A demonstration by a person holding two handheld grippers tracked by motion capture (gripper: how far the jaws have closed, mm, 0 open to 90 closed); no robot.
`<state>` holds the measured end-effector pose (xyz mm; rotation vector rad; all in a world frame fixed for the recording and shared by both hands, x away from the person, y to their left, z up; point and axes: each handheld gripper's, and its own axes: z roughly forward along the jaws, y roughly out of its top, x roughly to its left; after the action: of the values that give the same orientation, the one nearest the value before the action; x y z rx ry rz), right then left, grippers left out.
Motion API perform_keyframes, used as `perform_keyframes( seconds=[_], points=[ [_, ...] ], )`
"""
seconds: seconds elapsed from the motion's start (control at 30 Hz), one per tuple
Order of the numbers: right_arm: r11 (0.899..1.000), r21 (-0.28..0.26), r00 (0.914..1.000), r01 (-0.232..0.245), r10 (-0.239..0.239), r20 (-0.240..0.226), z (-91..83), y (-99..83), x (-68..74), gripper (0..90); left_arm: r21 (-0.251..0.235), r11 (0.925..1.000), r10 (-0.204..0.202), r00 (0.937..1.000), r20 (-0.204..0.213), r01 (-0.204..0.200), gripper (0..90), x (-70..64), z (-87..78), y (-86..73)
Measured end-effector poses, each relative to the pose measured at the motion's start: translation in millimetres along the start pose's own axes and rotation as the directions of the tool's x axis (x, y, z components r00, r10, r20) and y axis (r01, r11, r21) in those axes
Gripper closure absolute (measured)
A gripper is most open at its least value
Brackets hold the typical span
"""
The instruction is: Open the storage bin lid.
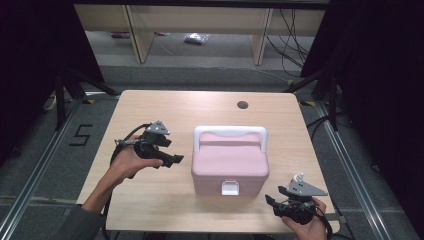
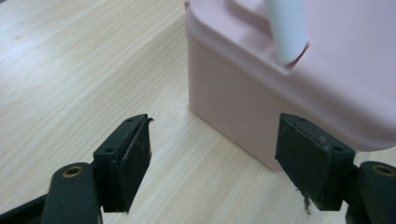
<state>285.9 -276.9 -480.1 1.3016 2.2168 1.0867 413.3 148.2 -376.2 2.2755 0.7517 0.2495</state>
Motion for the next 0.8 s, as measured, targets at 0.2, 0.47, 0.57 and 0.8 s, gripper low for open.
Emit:
perform_keyframes(
  seconds=[0.2,0.47,0.57,0.8],
  points=[
    [0.999,0.003,0.9993,0.037,-0.037,0.002,0.7,0.4,-1.6,41.2,0.047,0.9979,0.043,0.9986,0.032,-0.045,26.6,-2.0,-10.4,28.0],
    [1.000,0.004,0.9999,0.004,-0.004,-0.013,0.9,0.0,-0.1,41.2,0.133,0.9781,0.155,0.9866,0.052,-0.160,25.8,-12.0,-9.5,67.0],
    [1.000,0.001,0.9996,0.023,-0.023,-0.017,1.6,0.3,-0.6,41.1,0.161,0.9688,0.180,0.9815,0.065,-0.188,26.0,-14.4,-6.0,80.7],
    [1.000,0.010,0.9993,0.023,-0.023,-0.030,1.5,0.3,-1.0,41.2,0.207,0.9527,0.208,0.9739,0.091,-0.223,26.9,-14.1,-1.3,108.1]
  ],
)
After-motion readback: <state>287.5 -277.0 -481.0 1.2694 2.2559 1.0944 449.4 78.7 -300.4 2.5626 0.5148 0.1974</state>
